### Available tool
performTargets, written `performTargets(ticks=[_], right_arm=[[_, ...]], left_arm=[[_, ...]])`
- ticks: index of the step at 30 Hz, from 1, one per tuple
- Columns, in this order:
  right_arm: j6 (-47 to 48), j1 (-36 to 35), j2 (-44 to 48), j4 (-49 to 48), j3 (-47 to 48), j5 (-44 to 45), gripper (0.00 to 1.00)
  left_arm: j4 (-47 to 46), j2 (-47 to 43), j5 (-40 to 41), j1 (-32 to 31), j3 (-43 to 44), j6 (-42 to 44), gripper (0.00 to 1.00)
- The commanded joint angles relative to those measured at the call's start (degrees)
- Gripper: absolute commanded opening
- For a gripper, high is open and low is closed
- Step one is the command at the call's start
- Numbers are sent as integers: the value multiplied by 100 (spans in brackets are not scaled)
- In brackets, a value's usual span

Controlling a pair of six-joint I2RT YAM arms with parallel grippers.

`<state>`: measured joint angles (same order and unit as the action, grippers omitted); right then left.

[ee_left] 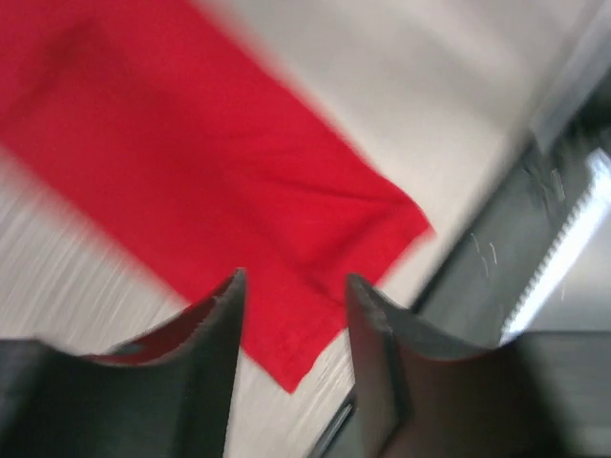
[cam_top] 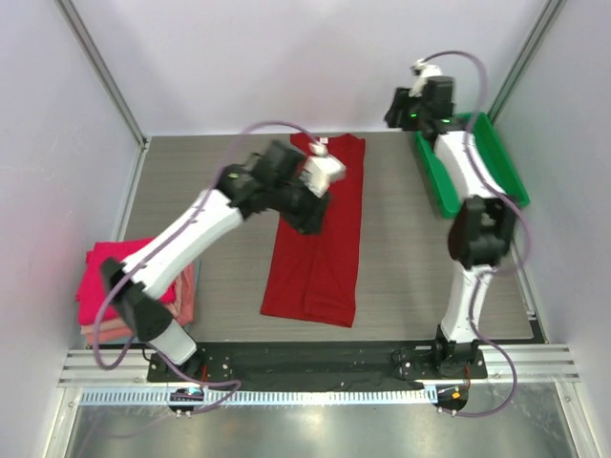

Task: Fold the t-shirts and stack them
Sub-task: Fold the tshirt

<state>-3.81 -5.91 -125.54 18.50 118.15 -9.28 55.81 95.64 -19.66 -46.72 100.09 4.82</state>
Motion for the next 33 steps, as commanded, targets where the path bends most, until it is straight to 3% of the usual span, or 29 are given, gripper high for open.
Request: performTargets(ticks=[1, 6, 11, 18, 24, 33], right_arm=[[-1331, 37, 2001, -295, -1396, -881, 59], [-2489, 38, 3332, -23, -3898, -1839, 58], [-3432, 29, 4500, -92, -6002, -2754, 56], [-3688, -462, 5380, 153, -8339, -2984, 56], [-3573, -999, 5628, 690, -8827, -2693, 54], [-3881, -1991, 5004, 321, -8958, -2430, 54]], left_arm=[[-747, -694, 1280, 873, -780, -2034, 49], [-808, -958, 746, 1963, -1700, -3188, 54], [-1037, -1108, 314, 2482, -2686, -3566, 56], [-1546, -1477, -353, 2721, -4627, -4041, 55], [-2117, -1767, -670, 2782, -5867, -4410, 49], [-2645, -1803, -723, 2782, -6423, -4604, 46]])
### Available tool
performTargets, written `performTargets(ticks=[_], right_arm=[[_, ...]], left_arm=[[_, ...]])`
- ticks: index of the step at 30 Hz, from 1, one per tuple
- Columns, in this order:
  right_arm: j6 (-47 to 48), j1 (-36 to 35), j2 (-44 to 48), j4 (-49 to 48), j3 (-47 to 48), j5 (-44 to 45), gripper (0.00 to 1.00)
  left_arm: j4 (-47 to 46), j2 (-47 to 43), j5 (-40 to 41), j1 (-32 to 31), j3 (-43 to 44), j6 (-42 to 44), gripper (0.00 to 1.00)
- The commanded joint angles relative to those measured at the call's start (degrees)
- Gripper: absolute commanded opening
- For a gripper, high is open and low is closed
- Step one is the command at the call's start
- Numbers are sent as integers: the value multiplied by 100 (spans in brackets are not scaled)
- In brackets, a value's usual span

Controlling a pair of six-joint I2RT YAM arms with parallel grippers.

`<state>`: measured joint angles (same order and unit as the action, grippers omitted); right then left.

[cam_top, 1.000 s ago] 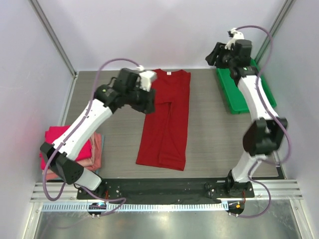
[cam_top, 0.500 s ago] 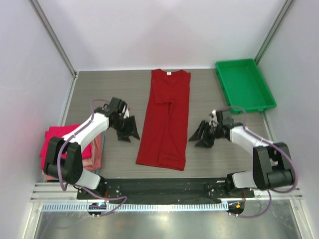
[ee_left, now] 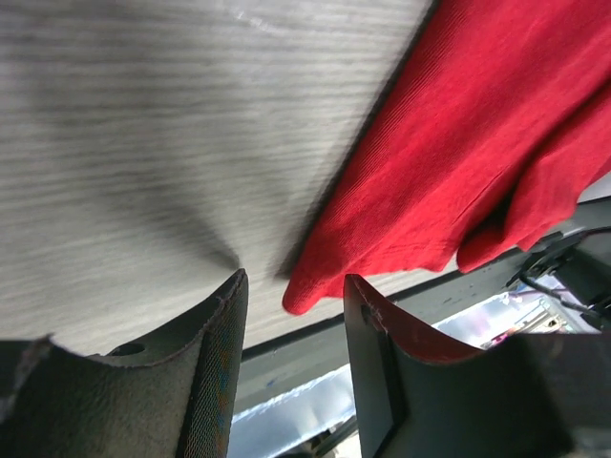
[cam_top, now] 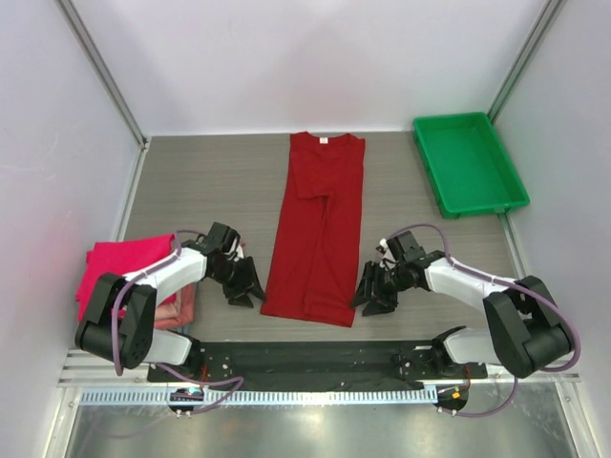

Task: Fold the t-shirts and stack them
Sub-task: Fold the tshirt

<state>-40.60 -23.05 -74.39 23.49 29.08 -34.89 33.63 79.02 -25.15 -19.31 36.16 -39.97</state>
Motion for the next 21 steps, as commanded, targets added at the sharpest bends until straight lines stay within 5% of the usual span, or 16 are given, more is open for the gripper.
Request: performTargets(ticks=[1, 21], right_arm=[[-220, -331, -146, -195, -52, 184, 54], [-467, -595, -612, -319, -175, 808, 49]], left_arm=[[-471, -98, -149, 41, -56, -134, 46], [-700, 333, -254, 33, -127, -108, 35]])
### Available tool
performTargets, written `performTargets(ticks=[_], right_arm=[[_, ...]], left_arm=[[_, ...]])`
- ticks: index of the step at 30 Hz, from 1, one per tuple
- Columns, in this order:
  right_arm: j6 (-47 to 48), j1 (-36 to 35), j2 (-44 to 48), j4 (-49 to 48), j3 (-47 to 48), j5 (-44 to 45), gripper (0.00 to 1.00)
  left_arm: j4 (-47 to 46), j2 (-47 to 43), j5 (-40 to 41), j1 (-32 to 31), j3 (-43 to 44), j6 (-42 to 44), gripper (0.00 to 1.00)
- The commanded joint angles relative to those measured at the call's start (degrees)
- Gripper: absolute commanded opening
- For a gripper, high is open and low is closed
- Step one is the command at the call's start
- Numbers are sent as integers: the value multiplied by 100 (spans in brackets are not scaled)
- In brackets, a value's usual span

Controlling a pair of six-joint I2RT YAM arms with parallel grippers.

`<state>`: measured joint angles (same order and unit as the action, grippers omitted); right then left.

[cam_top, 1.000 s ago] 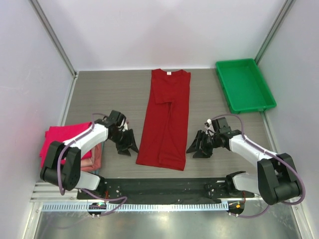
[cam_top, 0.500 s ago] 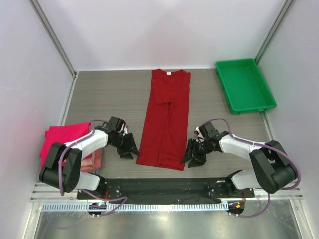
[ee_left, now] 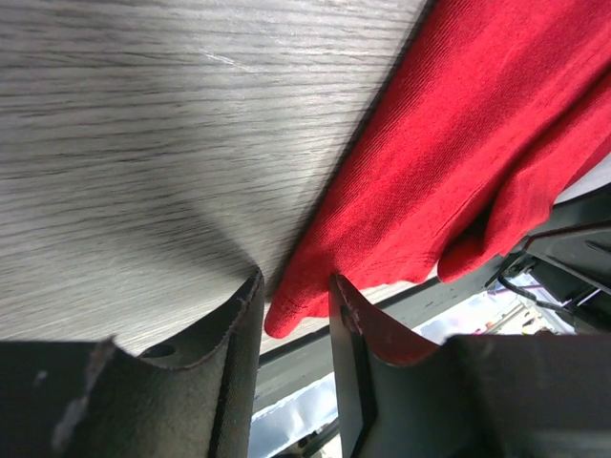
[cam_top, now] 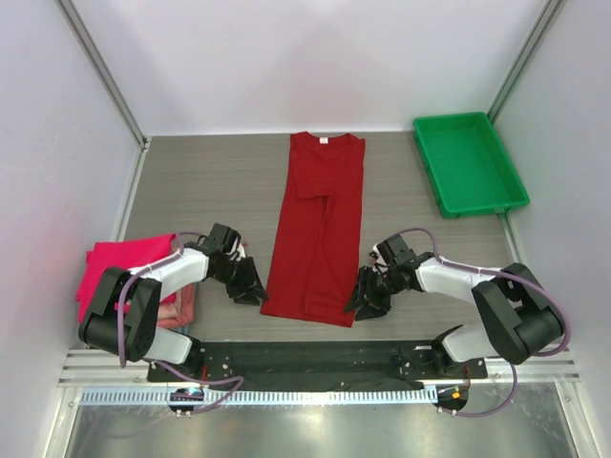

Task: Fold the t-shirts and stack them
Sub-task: Fold the tshirt

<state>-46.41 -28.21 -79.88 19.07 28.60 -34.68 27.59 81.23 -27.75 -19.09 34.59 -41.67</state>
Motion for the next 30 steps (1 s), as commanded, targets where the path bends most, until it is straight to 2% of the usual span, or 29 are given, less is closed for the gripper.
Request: performTargets(ticks=[1, 10, 12, 13, 14, 15, 16, 17, 18, 23, 30], right_arm=[[106, -71, -81, 123, -127, 796, 48], [-25, -299, -458, -201, -83, 708, 41], [-61, -343, -485, -254, -83, 708, 40], [-61, -343, -502, -281, -83, 699, 39], [-52, -343, -494, -290, -74, 708, 38], [-17, -352, -485, -281, -83, 699, 37], [-8, -344, -433, -325, -91, 638, 29], [-8, -343, -389, -308, -100, 646, 11], [44, -335, -327, -168, -65, 716, 2], [501, -98, 400, 325, 75, 507, 2], [1301, 500, 982, 958, 996, 207, 2]], left_arm=[[-96, 130, -3, 11, 30, 80, 35], [-166, 139, 24, -95, -49, 150, 34], [-210, 165, -46, -103, -57, 159, 25], [-254, 174, -81, -103, -66, 168, 18], [-263, 165, -82, -103, -66, 177, 6], [-272, 165, -108, -103, -66, 168, 4], [-298, 165, -108, -103, -66, 168, 2], [-298, 156, -99, -103, -40, 185, 0], [-264, 113, -99, -95, -14, 203, 0], [0, -134, -134, -25, 538, 501, 0], [194, -187, -372, 2, 1515, 915, 0]])
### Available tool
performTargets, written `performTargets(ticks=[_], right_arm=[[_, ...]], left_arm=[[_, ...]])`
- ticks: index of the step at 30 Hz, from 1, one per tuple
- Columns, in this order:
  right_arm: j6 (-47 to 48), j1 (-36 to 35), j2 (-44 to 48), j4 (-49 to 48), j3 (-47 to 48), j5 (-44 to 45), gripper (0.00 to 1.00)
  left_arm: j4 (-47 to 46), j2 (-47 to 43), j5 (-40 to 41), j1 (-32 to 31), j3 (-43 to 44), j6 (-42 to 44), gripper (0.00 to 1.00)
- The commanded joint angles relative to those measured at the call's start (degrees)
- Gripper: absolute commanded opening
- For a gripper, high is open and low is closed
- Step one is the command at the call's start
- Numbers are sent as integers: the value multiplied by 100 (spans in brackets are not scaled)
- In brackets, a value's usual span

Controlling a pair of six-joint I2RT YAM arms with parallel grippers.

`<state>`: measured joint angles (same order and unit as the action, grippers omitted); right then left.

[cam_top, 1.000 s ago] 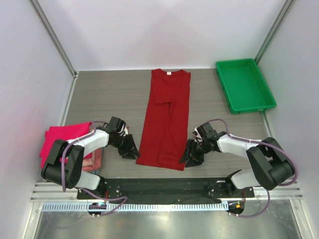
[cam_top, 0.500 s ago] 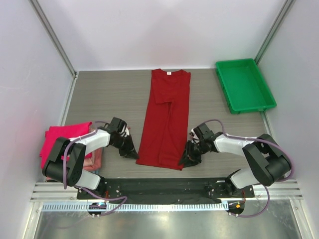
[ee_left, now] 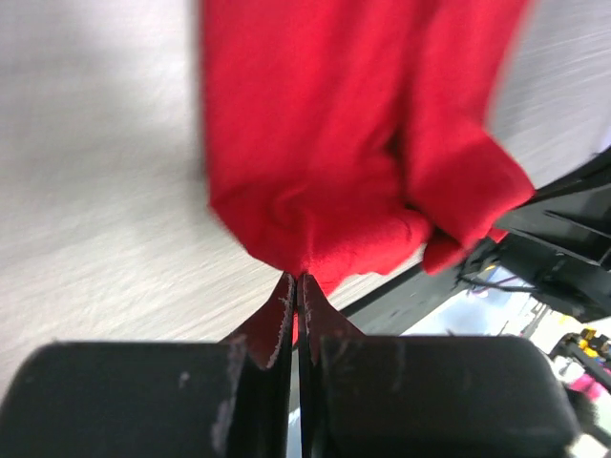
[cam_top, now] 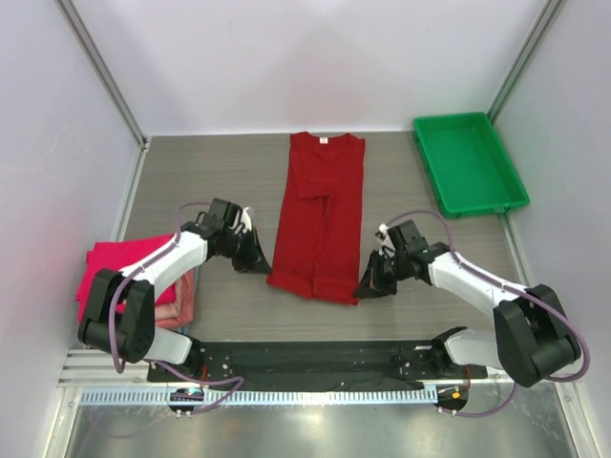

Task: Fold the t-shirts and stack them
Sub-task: Fold the tshirt

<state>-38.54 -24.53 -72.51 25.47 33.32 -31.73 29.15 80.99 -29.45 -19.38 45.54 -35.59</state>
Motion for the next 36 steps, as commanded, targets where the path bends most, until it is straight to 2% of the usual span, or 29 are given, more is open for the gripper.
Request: performTargets(ticks=[1, 5, 10, 21, 27, 36], right_arm=[[576, 272, 255, 344, 622, -80, 2], [769, 528, 106, 283, 1114, -53, 1], [761, 713, -446, -323, 1598, 17, 1], [1050, 1100, -1861, -1053, 2758, 166, 1], [1262, 1293, -2573, -1185, 3303, 228, 2], [1411, 1364, -3550, -1176, 4270, 184, 1]], left_arm=[[30, -119, -201, 39, 525, 325, 0], [-84, 4, -131, 74, 1017, 404, 0], [-295, 452, -78, 197, 1483, 448, 0], [-419, 2305, 19, 382, 3302, 896, 0], [-419, 3071, -8, 435, 4286, 923, 0], [-375, 3977, 71, 487, 5245, 1011, 0]])
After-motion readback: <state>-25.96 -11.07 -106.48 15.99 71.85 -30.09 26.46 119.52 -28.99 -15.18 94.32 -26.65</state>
